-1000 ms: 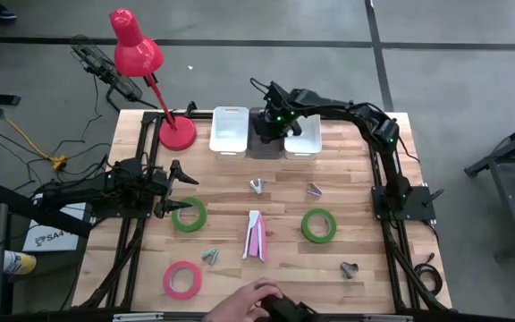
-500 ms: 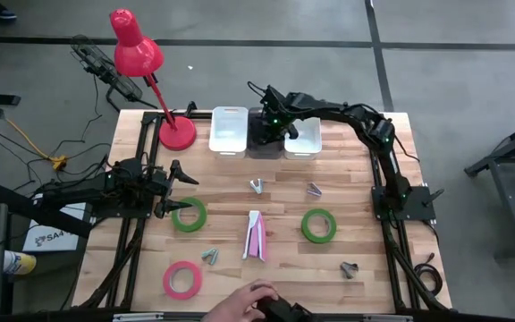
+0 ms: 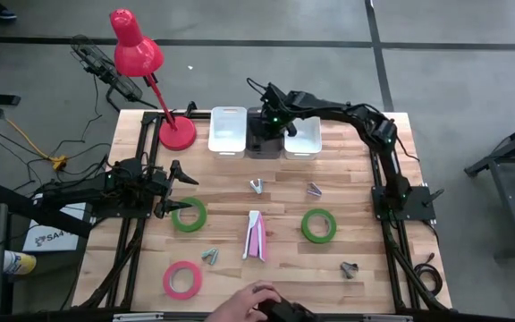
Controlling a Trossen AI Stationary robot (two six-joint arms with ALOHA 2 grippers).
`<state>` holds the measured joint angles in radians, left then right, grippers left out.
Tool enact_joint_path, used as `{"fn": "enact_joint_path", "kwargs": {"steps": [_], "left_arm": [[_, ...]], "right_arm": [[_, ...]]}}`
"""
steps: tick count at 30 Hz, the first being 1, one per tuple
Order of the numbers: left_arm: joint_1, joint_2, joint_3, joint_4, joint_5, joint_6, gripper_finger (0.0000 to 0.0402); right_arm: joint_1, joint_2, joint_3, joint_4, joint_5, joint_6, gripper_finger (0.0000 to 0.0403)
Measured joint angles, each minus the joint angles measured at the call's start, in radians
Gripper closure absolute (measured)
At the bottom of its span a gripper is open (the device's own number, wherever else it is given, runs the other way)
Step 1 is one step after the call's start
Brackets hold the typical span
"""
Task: Pick and place Stapler, Stapler remover, tape
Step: Put the black stapler into the black bin, then put the purple staple remover into the right white bin
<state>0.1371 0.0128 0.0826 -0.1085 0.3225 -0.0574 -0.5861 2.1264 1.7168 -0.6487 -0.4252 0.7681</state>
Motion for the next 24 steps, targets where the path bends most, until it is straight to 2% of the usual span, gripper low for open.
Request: {"fn": "enact_joint_path", "kwargs": {"steps": [9,15,24], "left_arm": [[0.000,0.000,0.000,0.000,-0.001,0.000,0.0046],[0.000,0.000,0.000,0.000,-0.003,0.000,0.0046],[0.000,0.000,0.000,0.000,-0.003,0.000,0.0046]], "right_arm": [[0.004,-0.085,0.000,-0.048,0.035,-0.129,0.0229],[0.005,-0.128,0.000,-0.157,0.055,-0.201,0.0228],[0.039,-0.247,0.000,-0.453,0.240,-0.405,0.0228]]}}
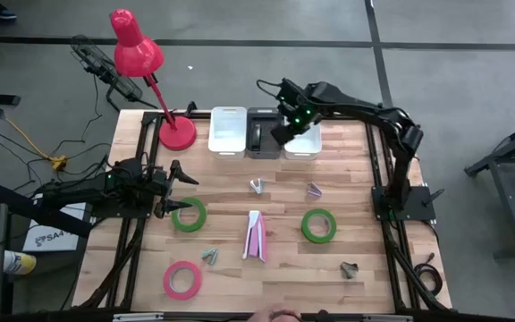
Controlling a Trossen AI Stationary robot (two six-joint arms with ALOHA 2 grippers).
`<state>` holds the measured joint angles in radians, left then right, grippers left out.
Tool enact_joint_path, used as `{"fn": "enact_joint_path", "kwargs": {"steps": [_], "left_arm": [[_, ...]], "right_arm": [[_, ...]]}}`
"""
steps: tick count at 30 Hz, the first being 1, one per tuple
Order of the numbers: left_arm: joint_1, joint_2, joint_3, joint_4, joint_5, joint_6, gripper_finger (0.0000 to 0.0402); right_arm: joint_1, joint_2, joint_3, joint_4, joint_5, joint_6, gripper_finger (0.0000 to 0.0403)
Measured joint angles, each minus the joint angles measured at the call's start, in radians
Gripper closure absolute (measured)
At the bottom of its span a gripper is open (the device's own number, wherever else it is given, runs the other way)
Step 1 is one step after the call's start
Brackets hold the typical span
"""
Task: Pick and place Stapler, Stapler remover, tape
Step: Put the purple staple remover into the right white bin
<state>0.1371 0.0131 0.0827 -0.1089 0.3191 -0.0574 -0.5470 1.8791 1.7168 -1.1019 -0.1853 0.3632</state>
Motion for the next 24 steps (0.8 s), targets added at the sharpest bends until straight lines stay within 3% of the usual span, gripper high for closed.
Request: {"fn": "enact_joint_path", "kwargs": {"steps": [3,8,18,24], "left_arm": [[0.000,0.000,0.000,0.000,0.000,0.000,0.0046],[0.000,0.000,0.000,-0.001,0.000,0.000,0.0046],[0.000,0.000,0.000,-0.001,0.000,0.000,0.0046],[0.000,0.000,0.000,-0.002,0.001,0.000,0.0046]], "right_arm": [[0.013,-0.033,-0.007,-0.103,0.055,-0.093,0.0228],[0.030,-0.144,-0.121,-0.107,0.111,-0.182,0.0212],[0.110,-0.407,-0.531,0.090,0.124,-0.113,0.0123],[0.193,-0.550,-0.769,0.263,0.104,-0.179,0.0108]]}}
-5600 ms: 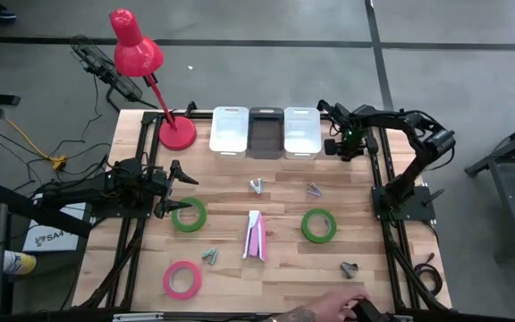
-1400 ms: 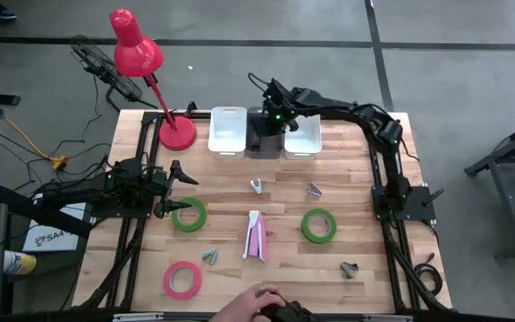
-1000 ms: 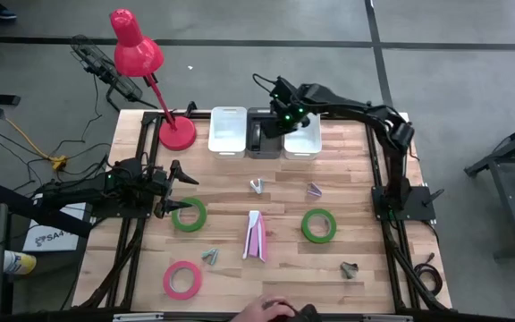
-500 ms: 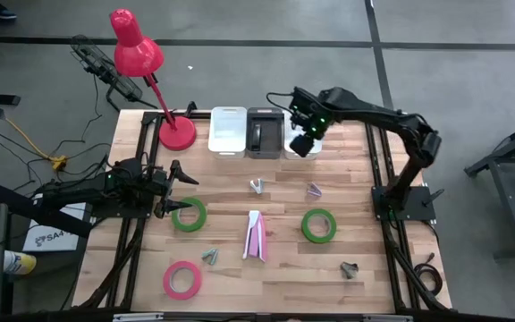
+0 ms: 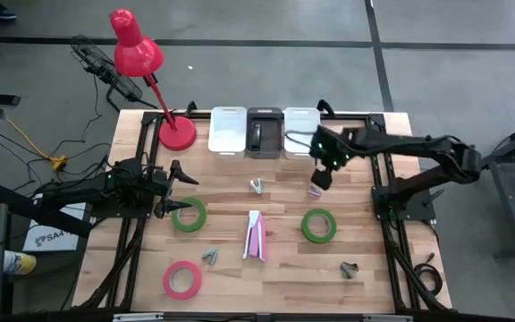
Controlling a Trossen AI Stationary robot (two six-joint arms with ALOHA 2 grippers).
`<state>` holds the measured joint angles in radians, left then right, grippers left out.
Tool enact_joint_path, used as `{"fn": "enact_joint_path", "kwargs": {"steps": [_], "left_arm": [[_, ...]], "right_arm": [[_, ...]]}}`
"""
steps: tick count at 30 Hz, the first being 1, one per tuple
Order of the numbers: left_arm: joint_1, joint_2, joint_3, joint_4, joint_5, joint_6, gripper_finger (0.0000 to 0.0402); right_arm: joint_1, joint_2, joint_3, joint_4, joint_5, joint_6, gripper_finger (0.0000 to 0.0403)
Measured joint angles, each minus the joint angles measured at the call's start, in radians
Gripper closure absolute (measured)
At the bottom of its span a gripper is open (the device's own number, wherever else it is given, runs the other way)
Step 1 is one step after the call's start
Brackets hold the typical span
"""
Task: Pick and place Stapler, Stapler remover, tape
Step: Put the purple staple remover into the right white bin
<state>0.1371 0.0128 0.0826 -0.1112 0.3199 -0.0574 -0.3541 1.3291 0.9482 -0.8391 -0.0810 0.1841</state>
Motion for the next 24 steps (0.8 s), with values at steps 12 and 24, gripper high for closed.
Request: {"fn": "enact_joint_path", "kwargs": {"steps": [12,24], "left_arm": [[0.000,0.000,0.000,-0.001,0.003,0.000,0.0046],[0.000,0.000,0.000,-0.001,0.002,0.000,0.0046]], "right_arm": [[0.119,-0.035,-0.348,0.501,0.016,0.042,0.0108],[0.206,-0.033,-0.423,0.546,0.139,0.013,0.0108]]}}
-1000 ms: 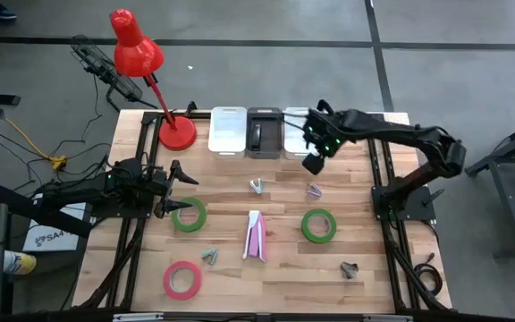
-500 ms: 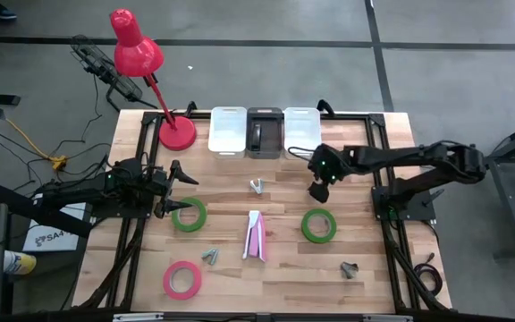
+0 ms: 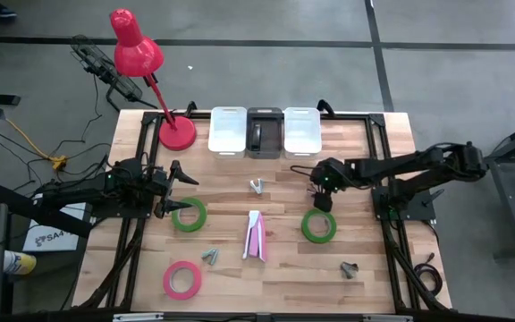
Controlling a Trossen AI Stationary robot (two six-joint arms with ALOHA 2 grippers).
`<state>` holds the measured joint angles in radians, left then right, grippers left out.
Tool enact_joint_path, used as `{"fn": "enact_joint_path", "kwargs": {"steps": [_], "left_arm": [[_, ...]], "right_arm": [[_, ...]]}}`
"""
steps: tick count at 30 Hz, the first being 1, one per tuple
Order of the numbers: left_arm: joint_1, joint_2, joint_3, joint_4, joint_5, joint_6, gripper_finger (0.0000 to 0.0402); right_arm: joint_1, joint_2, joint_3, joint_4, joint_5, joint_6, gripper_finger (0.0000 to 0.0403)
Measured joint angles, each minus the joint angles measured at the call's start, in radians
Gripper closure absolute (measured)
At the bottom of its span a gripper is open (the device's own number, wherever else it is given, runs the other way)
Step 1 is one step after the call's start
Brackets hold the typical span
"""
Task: Pick and place Stapler, Stapler remover, tape
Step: Put the purple staple remover into the right white bin
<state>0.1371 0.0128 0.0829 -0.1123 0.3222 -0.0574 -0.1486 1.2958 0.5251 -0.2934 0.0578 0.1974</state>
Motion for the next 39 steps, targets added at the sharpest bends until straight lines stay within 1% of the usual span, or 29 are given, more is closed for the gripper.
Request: {"fn": "enact_joint_path", "kwargs": {"steps": [5,9,12,19,32,39], "left_arm": [[0.000,0.000,0.000,-0.002,0.000,0.000,0.0046],[0.000,0.000,0.000,-0.002,-0.001,0.000,0.0046],[0.000,0.000,0.000,-0.002,-0.003,0.000,0.0046],[0.000,0.000,0.000,-0.002,-0.003,0.000,0.0046],[0.000,0.000,0.000,-0.002,-0.003,0.000,0.0046],[0.000,0.000,0.000,-0.002,-0.003,0.000,0.0046]], "right_arm": [[0.000,0.042,0.000,0.019,0.000,0.000,0.0108],[0.000,0.105,0.000,0.076,-0.014,0.001,0.0108],[0.000,0.138,0.000,0.109,-0.006,0.004,0.0108],[0.000,0.152,0.007,0.134,0.001,0.004,0.0120],[-0.001,0.152,0.012,0.104,0.000,0.002,0.0206],[-0.004,0.151,0.017,0.098,-0.003,0.022,0.0268]]}}
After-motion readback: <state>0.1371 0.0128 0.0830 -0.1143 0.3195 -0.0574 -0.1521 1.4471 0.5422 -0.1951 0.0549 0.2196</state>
